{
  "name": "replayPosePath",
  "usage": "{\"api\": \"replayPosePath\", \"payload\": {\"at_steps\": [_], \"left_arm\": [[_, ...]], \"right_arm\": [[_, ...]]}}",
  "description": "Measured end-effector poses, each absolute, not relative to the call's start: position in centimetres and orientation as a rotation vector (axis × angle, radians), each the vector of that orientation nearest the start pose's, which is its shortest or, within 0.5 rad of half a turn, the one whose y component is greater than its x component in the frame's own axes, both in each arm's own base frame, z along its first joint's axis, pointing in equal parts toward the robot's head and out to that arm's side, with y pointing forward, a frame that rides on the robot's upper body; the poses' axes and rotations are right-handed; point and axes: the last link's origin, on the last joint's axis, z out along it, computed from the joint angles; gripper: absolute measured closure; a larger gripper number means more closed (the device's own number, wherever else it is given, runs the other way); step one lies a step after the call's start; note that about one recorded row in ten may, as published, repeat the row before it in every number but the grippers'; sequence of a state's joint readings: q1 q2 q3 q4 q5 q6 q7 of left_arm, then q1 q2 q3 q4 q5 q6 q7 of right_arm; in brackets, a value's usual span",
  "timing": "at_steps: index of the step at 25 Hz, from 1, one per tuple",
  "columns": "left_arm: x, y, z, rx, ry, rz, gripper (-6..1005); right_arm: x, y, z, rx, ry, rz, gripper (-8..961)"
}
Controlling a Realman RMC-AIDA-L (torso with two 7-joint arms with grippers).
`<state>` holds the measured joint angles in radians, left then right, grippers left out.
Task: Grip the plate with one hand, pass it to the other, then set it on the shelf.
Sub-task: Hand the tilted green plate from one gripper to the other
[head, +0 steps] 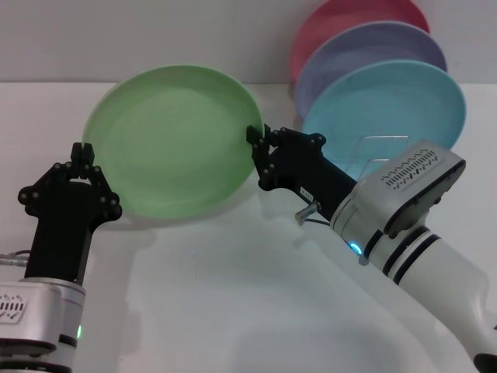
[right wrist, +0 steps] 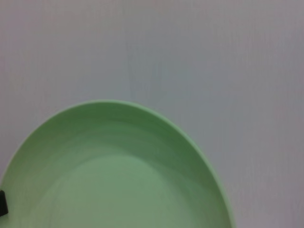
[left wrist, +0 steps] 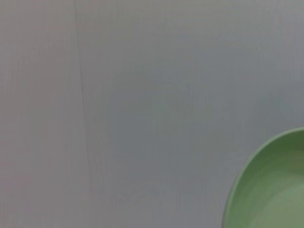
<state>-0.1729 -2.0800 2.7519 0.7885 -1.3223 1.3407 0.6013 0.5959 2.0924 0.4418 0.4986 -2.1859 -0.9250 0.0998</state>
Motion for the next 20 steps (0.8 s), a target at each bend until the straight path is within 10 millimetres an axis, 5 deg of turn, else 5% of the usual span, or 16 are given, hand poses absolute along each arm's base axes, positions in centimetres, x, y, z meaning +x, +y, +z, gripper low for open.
{"api": "replayPosePath", "payload": {"at_steps": [20], "left_arm": [[-24.98,24.73,-6.92,-1.505,-0.393,-0.652,844]], "right_arm": [[19.38,33.83,-12.29,-2.107,0.501,0.879,874]]}}
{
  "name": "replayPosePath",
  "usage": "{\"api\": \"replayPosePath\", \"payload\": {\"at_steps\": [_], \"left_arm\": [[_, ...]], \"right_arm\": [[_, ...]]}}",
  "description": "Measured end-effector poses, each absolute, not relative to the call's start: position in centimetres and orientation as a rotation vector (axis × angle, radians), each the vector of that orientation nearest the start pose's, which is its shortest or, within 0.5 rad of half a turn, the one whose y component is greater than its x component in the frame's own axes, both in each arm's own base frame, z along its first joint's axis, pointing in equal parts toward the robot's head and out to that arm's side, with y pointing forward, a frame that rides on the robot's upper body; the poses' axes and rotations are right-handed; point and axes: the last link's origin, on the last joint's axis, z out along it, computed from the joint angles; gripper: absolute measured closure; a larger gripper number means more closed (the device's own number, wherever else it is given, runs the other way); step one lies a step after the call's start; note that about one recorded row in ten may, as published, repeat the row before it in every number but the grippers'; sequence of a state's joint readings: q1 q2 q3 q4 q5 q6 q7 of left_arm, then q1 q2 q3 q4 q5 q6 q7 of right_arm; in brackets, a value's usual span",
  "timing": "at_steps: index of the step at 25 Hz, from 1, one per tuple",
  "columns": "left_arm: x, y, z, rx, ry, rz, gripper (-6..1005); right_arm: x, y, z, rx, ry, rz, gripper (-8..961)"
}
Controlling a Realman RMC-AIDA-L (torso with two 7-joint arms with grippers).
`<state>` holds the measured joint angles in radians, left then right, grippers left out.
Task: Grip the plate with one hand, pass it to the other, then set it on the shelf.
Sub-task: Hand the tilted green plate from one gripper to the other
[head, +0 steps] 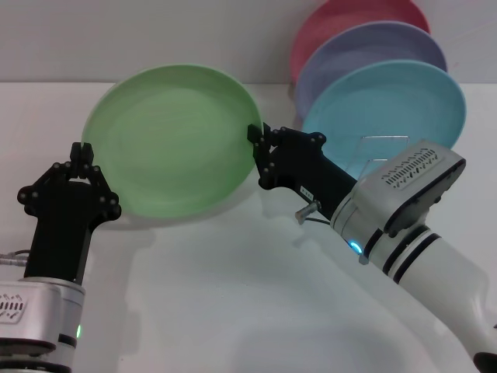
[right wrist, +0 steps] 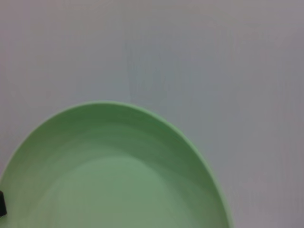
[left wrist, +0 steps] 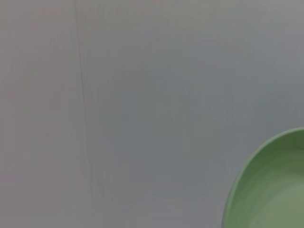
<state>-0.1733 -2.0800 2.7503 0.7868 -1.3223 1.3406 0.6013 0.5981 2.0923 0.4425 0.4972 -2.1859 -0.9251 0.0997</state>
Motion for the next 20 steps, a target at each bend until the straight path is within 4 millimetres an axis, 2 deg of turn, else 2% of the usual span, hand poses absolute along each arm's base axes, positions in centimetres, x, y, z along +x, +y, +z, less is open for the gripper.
{"api": "replayPosePath", "payload": {"at_steps": [20], "left_arm": [[-25.0,24.74,-6.95,-1.507,-0.396,-0.654,837]], "right_arm": [[19.29,33.77,-12.34,-2.111,0.499,0.882,896]]}}
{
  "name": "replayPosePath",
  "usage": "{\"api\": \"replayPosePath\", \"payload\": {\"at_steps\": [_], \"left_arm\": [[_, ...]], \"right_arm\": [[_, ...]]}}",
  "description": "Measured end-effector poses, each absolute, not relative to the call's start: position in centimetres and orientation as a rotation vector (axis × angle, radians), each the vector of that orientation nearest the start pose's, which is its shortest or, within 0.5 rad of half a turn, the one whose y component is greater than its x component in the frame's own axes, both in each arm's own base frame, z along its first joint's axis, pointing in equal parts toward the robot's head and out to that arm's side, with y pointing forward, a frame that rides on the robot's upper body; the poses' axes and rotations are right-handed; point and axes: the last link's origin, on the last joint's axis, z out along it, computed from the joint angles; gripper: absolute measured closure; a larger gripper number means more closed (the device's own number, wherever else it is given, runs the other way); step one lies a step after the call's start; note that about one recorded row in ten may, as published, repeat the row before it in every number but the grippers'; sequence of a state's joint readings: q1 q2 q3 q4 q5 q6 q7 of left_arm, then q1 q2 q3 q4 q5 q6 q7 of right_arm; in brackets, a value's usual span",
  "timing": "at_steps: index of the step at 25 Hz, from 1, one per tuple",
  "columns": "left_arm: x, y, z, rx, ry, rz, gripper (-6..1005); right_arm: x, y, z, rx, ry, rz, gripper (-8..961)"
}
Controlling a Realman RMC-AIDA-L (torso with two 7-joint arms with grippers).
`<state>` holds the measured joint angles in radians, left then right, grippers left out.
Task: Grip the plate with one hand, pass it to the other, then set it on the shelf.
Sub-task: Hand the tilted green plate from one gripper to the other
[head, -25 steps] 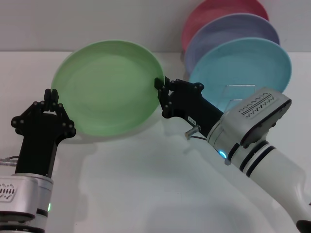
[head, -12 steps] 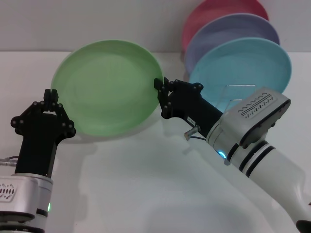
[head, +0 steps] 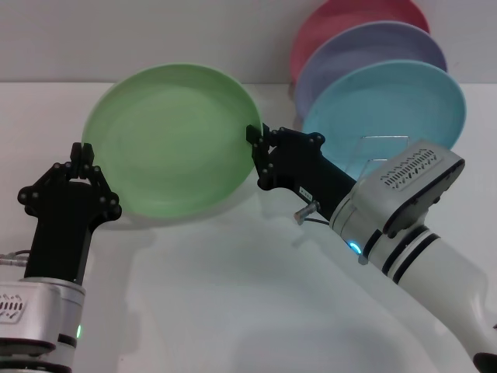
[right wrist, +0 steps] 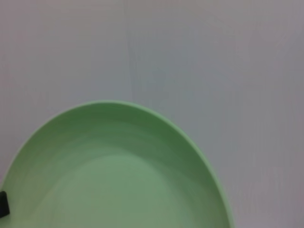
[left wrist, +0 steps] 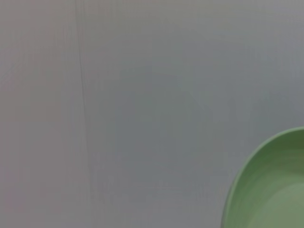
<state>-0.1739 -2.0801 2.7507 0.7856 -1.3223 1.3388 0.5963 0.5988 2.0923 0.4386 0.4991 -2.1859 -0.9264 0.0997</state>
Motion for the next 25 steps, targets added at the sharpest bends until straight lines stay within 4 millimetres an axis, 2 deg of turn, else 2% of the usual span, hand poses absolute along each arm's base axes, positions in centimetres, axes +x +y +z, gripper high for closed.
{"api": "replayPosePath", "payload": {"at_steps": [16,22,25], "left_arm": [[-24.9,24.7,-7.0,-1.513,-0.389,-0.667,831],[-24.8,24.0,-5.5,-1.418,-0.349,-0.704,829],[-24.8,23.1,-4.2,-1.333,-0.31,-0.74,746]], "right_arm": [[19.4,33.7,-12.3,-2.108,0.498,0.885,897],[19.5,33.7,-12.3,-2.107,0.497,0.881,896],[19.6,33.7,-12.2,-2.107,0.496,0.877,895]]}}
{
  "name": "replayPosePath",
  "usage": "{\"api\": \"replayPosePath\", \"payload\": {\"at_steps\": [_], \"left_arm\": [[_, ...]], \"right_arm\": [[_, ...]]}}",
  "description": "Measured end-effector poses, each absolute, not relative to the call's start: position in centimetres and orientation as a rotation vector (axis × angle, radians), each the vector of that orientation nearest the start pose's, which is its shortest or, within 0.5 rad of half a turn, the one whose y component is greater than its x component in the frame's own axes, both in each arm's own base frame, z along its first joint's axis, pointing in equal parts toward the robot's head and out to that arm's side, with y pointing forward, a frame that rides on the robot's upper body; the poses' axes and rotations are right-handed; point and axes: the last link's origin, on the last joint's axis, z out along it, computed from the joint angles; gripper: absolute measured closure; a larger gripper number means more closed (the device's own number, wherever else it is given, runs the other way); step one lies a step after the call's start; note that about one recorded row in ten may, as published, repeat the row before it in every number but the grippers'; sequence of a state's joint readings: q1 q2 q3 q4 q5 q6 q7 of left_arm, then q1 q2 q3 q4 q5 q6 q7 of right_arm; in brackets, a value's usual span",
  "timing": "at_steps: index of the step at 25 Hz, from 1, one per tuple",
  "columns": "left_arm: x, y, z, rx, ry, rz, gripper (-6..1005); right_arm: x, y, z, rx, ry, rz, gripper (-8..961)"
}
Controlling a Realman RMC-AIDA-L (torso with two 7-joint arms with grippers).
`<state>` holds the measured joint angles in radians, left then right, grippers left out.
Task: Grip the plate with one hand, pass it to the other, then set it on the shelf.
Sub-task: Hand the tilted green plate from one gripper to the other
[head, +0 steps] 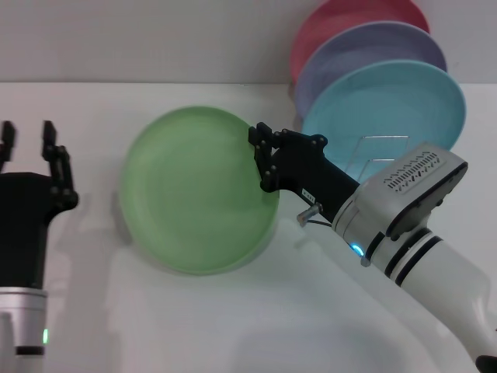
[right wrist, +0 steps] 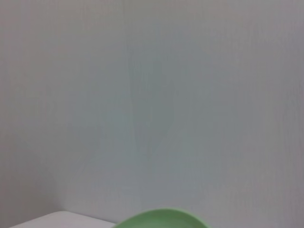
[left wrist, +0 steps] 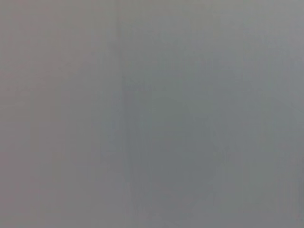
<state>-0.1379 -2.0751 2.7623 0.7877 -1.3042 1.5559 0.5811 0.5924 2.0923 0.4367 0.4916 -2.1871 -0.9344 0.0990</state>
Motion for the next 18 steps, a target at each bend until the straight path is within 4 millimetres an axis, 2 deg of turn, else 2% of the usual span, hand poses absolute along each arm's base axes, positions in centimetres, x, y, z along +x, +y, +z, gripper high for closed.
{"api": "replayPosePath", "payload": {"at_steps": [3,5,10,18], "left_arm": [[-24.8,23.1,-4.2,-1.333,-0.31,-0.74,664],[-24.8,22.0,-2.7,-1.246,-0.271,-0.789,616],[-24.9,21.8,-2.3,-1.22,-0.26,-0.795,514],[-26.2,22.7,-1.3,-1.181,-0.294,-0.8,513]], "right_arm": [[19.6,33.7,-12.3,-2.108,0.494,0.877,894],[19.5,33.7,-12.3,-2.111,0.489,0.878,893],[19.5,33.7,-12.3,-2.112,0.482,0.878,894],[18.9,33.5,-11.6,-2.08,0.44,0.946,894]]}}
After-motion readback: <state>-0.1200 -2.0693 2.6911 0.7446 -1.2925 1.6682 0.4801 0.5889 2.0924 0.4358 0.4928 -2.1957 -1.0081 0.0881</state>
